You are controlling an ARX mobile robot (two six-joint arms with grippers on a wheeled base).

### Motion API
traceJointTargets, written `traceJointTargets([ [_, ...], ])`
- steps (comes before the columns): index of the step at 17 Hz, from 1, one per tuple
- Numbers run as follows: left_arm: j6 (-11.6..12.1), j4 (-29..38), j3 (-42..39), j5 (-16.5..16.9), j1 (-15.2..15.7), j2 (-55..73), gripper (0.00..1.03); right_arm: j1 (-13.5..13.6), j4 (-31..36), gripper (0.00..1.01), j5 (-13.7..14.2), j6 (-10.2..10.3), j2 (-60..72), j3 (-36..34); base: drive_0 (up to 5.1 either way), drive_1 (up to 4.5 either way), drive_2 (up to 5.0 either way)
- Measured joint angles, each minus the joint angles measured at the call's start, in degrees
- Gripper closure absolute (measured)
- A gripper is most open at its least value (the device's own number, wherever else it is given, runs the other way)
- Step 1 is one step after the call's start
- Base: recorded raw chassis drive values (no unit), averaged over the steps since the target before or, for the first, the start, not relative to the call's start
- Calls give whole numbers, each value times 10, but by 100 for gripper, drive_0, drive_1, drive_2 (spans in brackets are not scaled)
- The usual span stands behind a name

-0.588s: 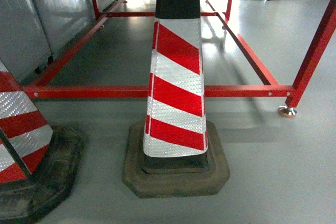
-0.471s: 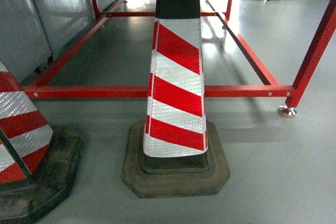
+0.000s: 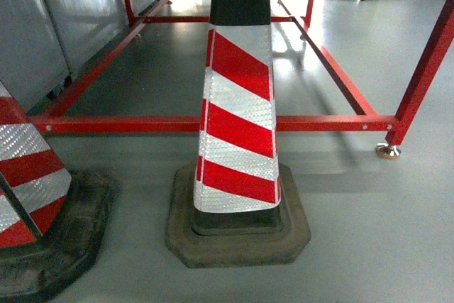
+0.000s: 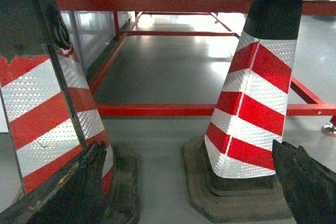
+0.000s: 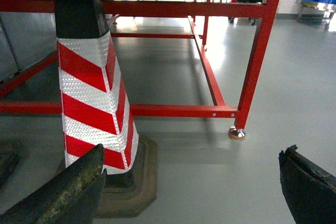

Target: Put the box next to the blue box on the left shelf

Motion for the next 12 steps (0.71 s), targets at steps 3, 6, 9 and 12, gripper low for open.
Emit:
traceJointTargets([
  [3, 0, 0, 0, 0, 0, 0, 5, 0, 0, 3, 0, 0, 0, 0, 0, 0, 0],
  [6, 0, 0, 0, 0, 0, 0, 5, 0, 0, 3, 0, 0, 0, 0, 0, 0, 0],
  [9, 0, 0, 0, 0, 0, 0, 5, 0, 0, 3, 0, 0, 0, 0, 0, 0, 0],
  [12, 0, -2, 0, 0, 0, 0, 5, 0, -2, 3, 0, 0, 0, 0, 0, 0, 0],
])
